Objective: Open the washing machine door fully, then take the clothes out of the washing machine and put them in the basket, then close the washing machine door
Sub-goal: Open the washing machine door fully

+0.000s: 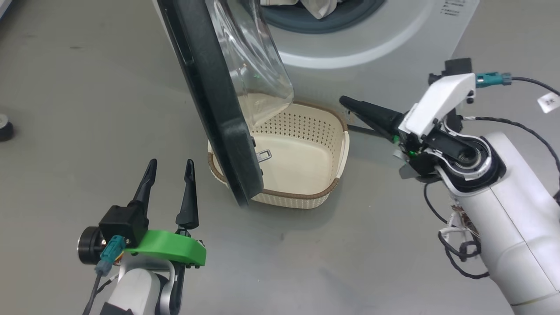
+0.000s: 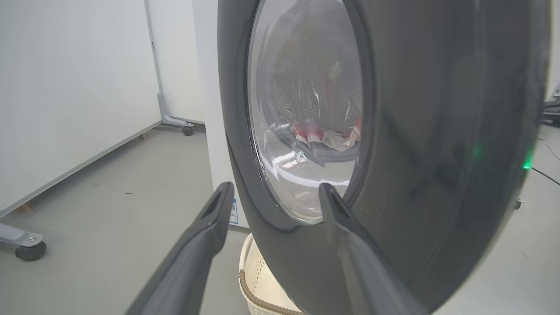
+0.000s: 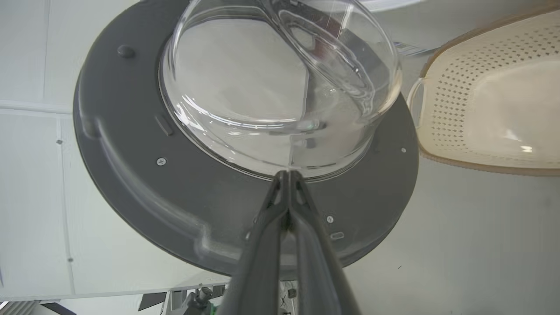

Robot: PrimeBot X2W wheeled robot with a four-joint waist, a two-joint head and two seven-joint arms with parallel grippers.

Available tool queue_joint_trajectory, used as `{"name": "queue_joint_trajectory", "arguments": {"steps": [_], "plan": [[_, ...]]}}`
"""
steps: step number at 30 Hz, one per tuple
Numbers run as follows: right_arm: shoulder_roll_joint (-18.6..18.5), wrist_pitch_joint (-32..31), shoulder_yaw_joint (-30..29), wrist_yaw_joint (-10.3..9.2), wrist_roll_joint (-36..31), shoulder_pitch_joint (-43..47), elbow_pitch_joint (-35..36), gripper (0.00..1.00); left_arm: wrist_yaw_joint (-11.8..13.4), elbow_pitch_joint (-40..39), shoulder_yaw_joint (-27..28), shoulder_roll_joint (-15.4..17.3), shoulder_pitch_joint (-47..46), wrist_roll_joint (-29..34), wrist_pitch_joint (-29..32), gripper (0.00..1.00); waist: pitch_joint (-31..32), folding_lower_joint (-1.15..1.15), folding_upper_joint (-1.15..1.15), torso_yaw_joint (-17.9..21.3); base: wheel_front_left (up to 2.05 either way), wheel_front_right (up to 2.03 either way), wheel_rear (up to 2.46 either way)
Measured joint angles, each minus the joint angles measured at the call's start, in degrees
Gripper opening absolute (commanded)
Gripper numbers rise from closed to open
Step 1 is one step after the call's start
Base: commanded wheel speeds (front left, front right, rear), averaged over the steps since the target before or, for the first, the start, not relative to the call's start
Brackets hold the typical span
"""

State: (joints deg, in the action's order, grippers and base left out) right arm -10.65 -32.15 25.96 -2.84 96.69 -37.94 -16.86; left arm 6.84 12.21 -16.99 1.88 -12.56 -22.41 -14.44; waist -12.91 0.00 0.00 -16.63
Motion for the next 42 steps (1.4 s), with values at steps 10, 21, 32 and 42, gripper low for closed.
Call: {"name": "queue_joint_trajectory", "arguments": {"steps": [10, 21, 32, 42], "plan": [[-11.8, 12.3, 5.4, 8.29, -24.1, 4.9, 2.0, 0.0, 0.0, 1.4, 3.6, 0.0, 1.8, 0.9, 0.0, 1.0, 4.1, 0.0, 0.0, 4.5, 0.0, 0.0, 0.0], [-16.0, 31.3, 6.9, 8.31, -41.2, 13.5, 3.7, 0.0, 0.0, 1.8, 6.1, 0.0, 4.1, 2.3, 0.0, 1.0, 8.4, 0.0, 0.0, 9.7, 0.0, 0.0, 0.0], [-15.9, 45.1, 4.4, 3.74, -46.9, 21.4, 2.8, 1.0, 0.0, 1.7, 8.3, 0.0, 7.1, 2.6, 0.0, 1.0, 10.7, 0.0, 0.0, 13.0, 0.0, 0.0, 0.0], [-14.1, 46.4, 2.8, 0.1, -48.4, 27.0, 2.2, 1.0, 0.0, 1.4, 8.6, 0.1, 8.4, 2.5, 0.0, 1.0, 11.5, 0.0, 0.0, 14.3, 0.0, 0.0, 0.0]]}}
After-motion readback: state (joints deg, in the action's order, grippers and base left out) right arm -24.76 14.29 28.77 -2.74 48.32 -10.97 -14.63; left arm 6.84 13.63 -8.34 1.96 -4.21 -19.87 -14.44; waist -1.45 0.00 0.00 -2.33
